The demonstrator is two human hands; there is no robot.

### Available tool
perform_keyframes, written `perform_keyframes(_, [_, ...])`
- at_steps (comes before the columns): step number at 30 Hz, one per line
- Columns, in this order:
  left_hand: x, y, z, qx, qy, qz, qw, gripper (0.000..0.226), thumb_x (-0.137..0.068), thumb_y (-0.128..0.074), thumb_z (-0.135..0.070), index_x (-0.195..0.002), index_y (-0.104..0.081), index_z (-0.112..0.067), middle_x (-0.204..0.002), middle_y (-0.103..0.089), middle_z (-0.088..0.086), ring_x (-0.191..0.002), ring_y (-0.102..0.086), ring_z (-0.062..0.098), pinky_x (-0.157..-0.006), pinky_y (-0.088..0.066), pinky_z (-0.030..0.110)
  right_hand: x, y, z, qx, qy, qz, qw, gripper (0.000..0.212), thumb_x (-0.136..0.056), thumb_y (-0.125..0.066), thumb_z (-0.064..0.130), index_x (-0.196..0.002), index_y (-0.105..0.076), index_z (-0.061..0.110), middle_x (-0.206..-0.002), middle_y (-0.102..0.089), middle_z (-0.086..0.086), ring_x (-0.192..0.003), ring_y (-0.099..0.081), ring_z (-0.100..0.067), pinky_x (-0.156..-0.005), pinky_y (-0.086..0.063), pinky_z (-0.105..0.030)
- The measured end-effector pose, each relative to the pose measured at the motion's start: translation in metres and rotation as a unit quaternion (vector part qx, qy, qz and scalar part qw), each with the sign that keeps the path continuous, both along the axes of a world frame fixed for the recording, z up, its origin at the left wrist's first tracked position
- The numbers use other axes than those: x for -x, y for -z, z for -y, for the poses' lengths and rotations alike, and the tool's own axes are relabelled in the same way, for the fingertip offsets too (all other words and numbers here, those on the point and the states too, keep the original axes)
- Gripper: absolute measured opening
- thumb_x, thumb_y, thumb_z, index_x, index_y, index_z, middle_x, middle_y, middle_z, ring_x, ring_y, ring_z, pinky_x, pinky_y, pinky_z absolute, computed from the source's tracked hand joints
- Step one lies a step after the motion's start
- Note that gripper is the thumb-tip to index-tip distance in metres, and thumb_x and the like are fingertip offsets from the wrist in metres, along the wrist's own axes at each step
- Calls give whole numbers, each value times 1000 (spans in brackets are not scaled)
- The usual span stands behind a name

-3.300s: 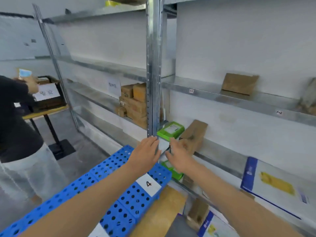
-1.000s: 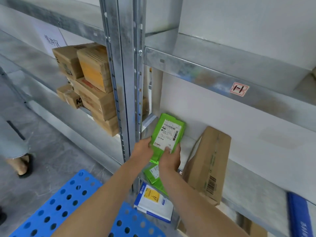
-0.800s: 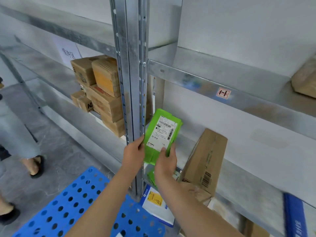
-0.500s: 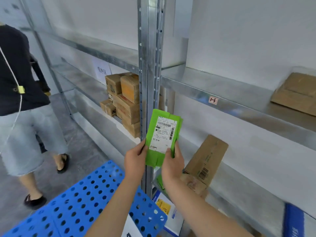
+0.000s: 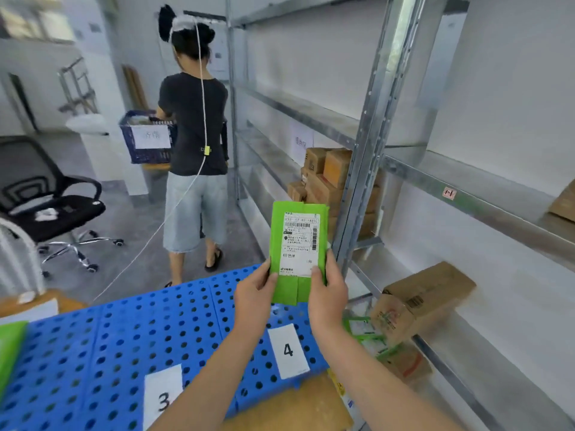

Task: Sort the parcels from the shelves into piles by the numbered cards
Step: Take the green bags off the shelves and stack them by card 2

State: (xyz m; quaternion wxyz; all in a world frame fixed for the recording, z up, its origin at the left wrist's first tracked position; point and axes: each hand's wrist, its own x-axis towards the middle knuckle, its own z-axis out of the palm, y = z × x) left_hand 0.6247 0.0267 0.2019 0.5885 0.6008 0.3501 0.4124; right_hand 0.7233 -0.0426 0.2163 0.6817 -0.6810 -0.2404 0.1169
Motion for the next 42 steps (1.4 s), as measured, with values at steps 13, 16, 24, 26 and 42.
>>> perform_keyframes(13, [190, -4, 15, -11, -191, -39, 981, 41, -93, -60, -7, -131, -57, -20, -117, -66, -14, -95, -60, -14, -82, -48, 10, 164, 5, -32, 1, -185, -3, 983, 44, -95, -50, 8, -135, -55, 26, -130, -61, 12, -120, -55, -4, -101, -48, -28])
perform_keyframes(16, [217, -1, 3, -9, -219, -52, 974, 42, -92, -61, -9, -132, -56, -20, -118, -66, -13, -96, -60, -10, -83, -49, 12, 191, 4, -46, 4, -206, 0, 979, 45, -96, -50, 7, -137, -54, 25, -132, -60, 10, -121, -54, -6, -99, -46, -24])
perform_keyframes(24, [291, 23, -54, 10, -273, -78, 959, 41, -92, -61, -9, -130, -58, -24, -65, -59, -31, -82, -46, 6, -75, -38, 22, 262, 22, -109, 18, -265, -1, 964, 48, -96, -50, 8, -138, -51, 31, -131, -60, 14, -121, -55, -4, -102, -48, -32])
perform_keyframes(26, [310, 29, -69, 11, -284, -90, 954, 41, -93, -61, -9, -131, -57, -22, -65, -59, -36, -77, -48, 0, -72, -37, 16, 282, 32, -129, 31, -270, -16, 962, 48, -96, -51, 8, -138, -52, 31, -131, -60, 13, -121, -55, -6, -102, -49, -35])
perform_keyframes(42, [420, 117, -197, 86, -285, -239, 924, 36, -95, -58, -19, -131, -57, -17, -104, -64, -17, -72, -50, -10, -61, -39, 6, 391, 132, -264, 201, -274, -53, 939, 49, -95, -55, 8, -141, -49, 21, -140, -54, 5, -129, -50, -14, -106, -45, -41])
